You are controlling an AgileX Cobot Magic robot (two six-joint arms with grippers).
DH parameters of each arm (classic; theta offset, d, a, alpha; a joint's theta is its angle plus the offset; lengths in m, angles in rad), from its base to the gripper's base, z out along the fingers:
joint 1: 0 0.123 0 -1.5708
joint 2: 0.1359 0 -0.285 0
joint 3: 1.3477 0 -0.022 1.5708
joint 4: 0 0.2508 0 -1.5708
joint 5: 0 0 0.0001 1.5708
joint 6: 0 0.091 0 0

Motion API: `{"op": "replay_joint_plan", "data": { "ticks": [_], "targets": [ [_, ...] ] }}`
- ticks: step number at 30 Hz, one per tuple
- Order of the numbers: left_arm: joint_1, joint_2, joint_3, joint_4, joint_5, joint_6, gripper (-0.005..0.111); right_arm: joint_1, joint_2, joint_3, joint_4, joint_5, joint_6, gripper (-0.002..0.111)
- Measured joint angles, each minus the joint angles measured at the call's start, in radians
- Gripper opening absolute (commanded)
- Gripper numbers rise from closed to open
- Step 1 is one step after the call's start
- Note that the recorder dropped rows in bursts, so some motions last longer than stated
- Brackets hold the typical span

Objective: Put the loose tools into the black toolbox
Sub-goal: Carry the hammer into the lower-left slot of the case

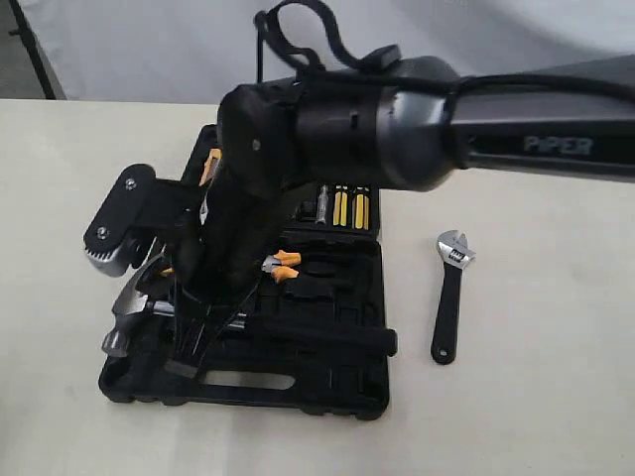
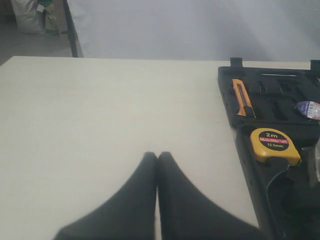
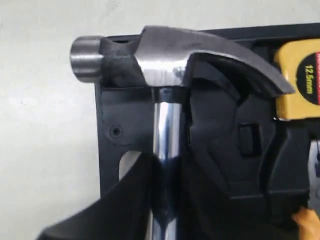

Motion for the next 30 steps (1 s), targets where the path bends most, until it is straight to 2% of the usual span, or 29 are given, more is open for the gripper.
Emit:
{"op": "replay_joint_plan", "data": {
  "ticks": [7, 26, 27, 29, 30],
  "targets": [
    [0.000, 0.000, 0.000, 0.000, 0.000, 0.000, 0.001, 0.009, 0.103, -0.060, 0.002, 0.002, -0.103, -0.001],
    [0.000, 0.000, 0.000, 0.000, 0.000, 0.000, 0.001, 0.009, 0.152, -0.065, -0.001, -0.050, -0.080, 0.001],
    [0.000, 0.000, 0.000, 0.000, 0.000, 0.000, 0.001, 0.009, 0.152, -0.065, -0.011, -0.050, -0.078, 0.004],
    [0.000, 0.000, 0.000, 0.000, 0.000, 0.000, 0.001, 0.009, 0.152, -0.065, -0.048, -0.050, -0.054, 0.021],
    [0.000, 0.000, 0.000, 0.000, 0.000, 0.000, 0.001, 0.009, 0.152, -0.065, -0.059, -0.048, -0.045, 0.033]
  ]
}}
